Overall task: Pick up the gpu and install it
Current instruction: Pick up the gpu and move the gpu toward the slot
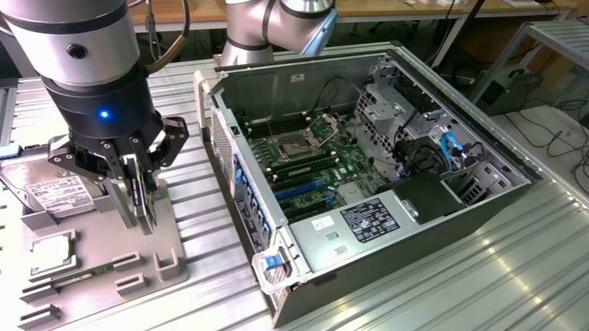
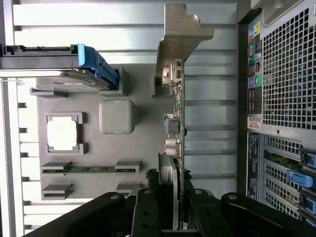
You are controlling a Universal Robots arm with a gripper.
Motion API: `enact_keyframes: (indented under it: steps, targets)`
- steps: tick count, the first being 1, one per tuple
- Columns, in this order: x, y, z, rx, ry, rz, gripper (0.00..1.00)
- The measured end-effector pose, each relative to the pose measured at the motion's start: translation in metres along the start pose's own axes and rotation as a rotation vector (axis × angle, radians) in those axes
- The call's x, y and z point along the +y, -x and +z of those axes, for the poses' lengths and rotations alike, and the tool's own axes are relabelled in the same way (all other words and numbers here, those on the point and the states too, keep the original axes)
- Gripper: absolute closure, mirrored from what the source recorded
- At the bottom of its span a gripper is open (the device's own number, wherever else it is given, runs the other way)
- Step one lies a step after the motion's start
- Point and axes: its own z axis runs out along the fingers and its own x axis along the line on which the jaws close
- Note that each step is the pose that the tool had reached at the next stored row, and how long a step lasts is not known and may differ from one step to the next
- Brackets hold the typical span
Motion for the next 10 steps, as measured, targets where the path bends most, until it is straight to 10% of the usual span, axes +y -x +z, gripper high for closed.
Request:
enact_keyframes:
  steps: [10]
  targets:
    - [0.0001,0.0001,-0.0085,0.0000,0.0000,0.000,0.72]
